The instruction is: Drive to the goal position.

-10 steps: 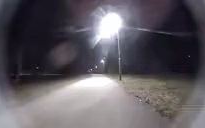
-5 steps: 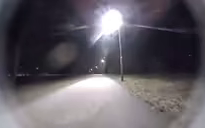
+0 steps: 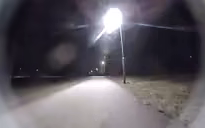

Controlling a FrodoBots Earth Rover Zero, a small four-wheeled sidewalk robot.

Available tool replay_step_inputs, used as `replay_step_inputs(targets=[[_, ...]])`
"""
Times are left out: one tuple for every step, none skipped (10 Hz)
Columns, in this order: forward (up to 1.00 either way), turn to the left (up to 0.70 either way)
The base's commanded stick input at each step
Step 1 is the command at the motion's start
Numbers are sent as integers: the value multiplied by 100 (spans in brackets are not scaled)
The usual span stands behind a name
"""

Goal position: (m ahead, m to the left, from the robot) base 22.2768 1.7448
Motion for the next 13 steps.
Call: replay_step_inputs(targets=[[100, 20], [100, 27], [100, 11], [100, 0], [100, 0], [100, 11], [100, 27], [100, 27], [100, 5], [100, 0], [100, 9], [100, 22], [100, 4]])
